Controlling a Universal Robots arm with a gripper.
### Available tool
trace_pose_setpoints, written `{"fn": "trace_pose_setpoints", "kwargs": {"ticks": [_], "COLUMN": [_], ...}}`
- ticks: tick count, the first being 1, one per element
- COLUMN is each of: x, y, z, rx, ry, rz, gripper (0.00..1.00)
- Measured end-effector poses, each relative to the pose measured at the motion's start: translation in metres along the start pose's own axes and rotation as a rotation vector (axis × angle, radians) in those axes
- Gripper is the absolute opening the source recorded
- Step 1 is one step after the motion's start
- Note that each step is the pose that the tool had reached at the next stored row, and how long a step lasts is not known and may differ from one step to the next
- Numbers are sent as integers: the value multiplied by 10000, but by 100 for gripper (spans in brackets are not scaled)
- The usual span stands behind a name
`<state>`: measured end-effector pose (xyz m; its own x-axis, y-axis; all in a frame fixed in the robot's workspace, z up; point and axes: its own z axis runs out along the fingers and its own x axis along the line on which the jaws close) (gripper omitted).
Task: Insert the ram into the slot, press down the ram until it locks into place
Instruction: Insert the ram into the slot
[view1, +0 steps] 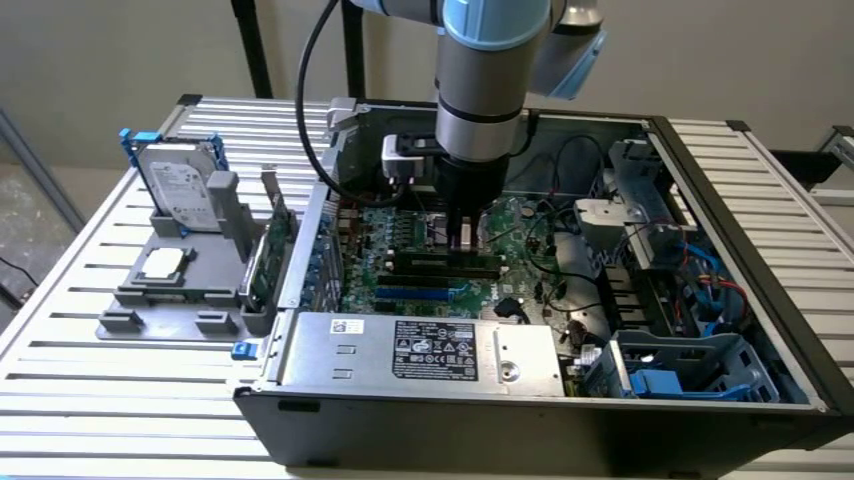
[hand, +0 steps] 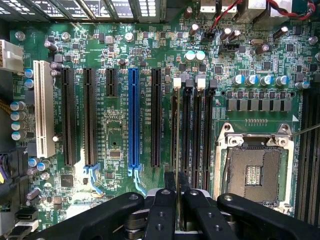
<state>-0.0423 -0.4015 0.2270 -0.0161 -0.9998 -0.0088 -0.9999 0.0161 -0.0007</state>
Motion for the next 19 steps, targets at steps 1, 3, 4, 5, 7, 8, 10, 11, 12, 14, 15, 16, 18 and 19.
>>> {"fn": "trace_pose_setpoints", "kwargs": {"ticks": [1,3,4,5,7,8,10,11,12,14,15,16,18,19], "x": [0,0,0,0,-1,-1,-2,-3,-5,-6,-6,-6,-6,-6], "y": [1,3,3,3,3,3,3,3,3,3,3,3,3,4], "z": [0,1,1,1,1,1,1,1,1,2,4,7,16,18], "rx": [0,0,1,0,0,-1,0,1,1,3,3,3,5,5], "ry": [-1,-1,-2,-2,-2,-2,-2,-2,-3,-2,-2,-2,-2,0], "rz": [0,-4,-7,-14,-27,-33,-45,-50,-55,-67,-71,-73,-77,-78], "gripper": [13,13,13,13,13,13,13,13,13,13,13,13,13,13]}}
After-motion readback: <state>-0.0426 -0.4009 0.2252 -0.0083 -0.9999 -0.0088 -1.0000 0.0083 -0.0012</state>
